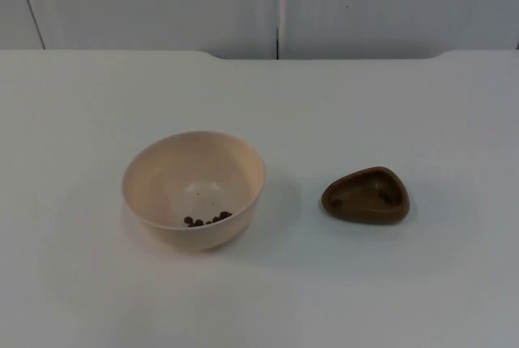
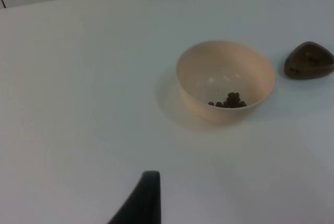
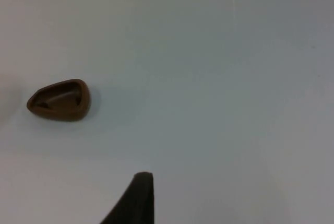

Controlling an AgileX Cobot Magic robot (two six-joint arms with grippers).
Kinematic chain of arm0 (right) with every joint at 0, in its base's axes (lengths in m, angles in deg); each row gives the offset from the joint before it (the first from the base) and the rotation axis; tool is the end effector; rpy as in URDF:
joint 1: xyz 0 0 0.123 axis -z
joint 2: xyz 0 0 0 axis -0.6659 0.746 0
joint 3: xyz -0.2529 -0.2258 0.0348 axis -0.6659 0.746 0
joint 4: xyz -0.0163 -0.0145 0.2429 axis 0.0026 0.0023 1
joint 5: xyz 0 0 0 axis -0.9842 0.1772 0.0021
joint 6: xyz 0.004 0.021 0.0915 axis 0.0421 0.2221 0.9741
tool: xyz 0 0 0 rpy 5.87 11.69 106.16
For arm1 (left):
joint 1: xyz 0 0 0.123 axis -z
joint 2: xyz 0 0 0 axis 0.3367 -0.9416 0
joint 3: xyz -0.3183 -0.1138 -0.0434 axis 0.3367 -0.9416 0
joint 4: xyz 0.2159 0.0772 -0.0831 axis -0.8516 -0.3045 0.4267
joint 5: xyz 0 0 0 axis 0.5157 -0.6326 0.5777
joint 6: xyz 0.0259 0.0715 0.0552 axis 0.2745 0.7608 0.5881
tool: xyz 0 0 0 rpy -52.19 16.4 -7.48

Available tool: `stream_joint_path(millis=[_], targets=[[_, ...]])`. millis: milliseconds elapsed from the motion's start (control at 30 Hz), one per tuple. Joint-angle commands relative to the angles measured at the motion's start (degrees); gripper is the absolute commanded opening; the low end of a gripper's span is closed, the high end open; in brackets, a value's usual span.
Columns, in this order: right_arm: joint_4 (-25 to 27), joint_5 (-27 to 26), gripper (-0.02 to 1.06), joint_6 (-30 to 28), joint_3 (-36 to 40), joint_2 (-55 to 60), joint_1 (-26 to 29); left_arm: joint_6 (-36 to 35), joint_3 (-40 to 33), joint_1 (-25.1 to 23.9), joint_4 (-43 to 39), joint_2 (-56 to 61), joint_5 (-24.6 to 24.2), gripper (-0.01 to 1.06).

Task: Pick up the bowl with the left hand and pour the coffee beans from the cup into the bowl with the right hand.

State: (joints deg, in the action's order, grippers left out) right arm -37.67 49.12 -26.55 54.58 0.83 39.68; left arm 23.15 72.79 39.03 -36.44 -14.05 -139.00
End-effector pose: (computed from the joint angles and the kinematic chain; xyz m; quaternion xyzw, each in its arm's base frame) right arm -0.0677 -0.0019 0.2749 -0.0216 0.8552 0.0090 0.5177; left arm -0.0634 0.0173 0.2719 0.1390 0.8450 -0.1184 0.5026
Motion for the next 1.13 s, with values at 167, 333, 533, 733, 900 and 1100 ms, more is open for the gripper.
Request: stream_joint_path(millis=[167, 333, 533, 733, 900, 1100], targets=[[0.1, -0.2, 1.05, -0.1, 0.1, -0.2, 0.4, -0.1, -0.4, -1.2, 0.4, 0.2, 0.0, 1.05], [0.1, -0.2, 1.05, -0.1, 0.1, -0.2, 0.4, -0.1, -0.4, -4.9, 0.4, 0.2, 0.0, 1.05], [0.1, -0.2, 1.05, -0.1, 0.1, -0.2, 0.4, -0.1, -0.4, -8.8, 0.4, 0.2, 0.0, 1.05], [0.1, -0.2, 1.05, -0.1, 0.1, -0.2, 0.4, -0.1, -0.4, -12.8, 0.4, 0.2, 0.0, 1.05], [0.1, -0.2, 1.05, -0.1, 0.1, -0.2, 0.4, -0.1, -0.4, -16.7, 0.4, 0.2, 0.0, 1.05], [0.1, -0.2, 1.05, -0.1, 0.1, -0.2, 0.4, -0.1, -0.4, -22.0, 0.4, 0.2, 0.0, 1.05]])
